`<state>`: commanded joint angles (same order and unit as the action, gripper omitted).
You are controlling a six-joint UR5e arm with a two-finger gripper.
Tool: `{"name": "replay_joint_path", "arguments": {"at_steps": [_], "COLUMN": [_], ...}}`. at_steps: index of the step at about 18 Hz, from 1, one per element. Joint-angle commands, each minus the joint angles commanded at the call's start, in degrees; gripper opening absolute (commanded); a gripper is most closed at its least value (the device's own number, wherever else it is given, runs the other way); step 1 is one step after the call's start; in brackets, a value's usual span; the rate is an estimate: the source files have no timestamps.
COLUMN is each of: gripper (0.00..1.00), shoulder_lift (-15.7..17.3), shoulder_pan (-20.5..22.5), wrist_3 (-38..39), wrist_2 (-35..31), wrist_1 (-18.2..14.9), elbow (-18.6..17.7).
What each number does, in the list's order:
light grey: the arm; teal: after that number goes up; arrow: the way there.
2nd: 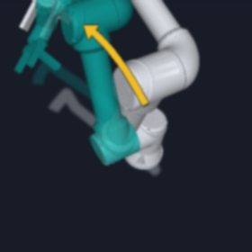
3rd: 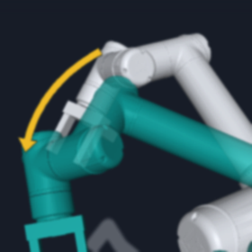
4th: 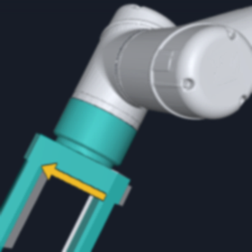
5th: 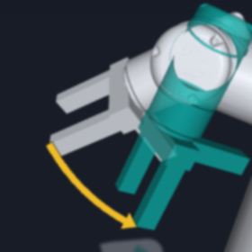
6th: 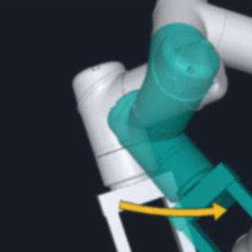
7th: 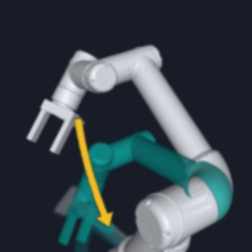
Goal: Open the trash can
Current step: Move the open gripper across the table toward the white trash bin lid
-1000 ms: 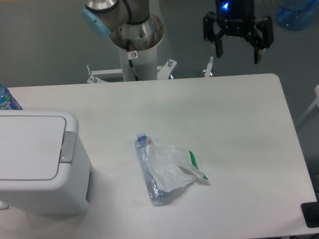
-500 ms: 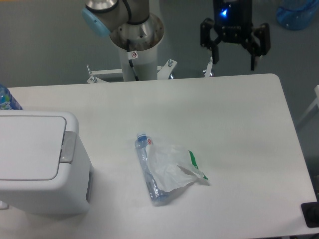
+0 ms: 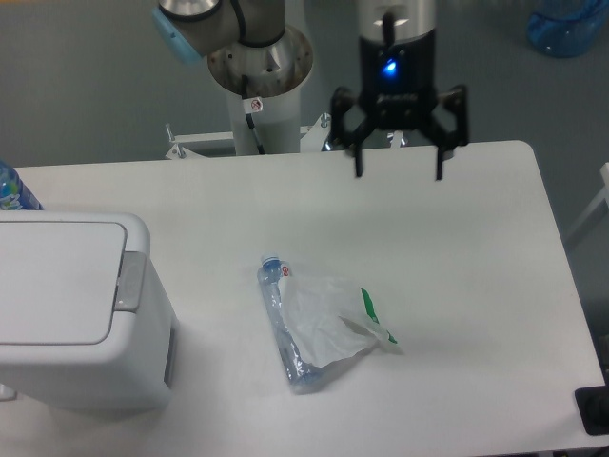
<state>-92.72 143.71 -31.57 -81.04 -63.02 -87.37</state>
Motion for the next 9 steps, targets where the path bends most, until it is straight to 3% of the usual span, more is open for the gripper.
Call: {"name": "replay_joint_path", "arguments": {"at_steps": [3,9], "gripper": [1.00,1.00], "shoulder_lift": [-0.6,-2.0], "shoulder_pan": [-3.8,-6.0], "wrist_3": [5.7,14.8], "wrist_2": [0.9,6.1], "wrist_1": [0.0,0.5], "elbow": [0.0,1.1]}}
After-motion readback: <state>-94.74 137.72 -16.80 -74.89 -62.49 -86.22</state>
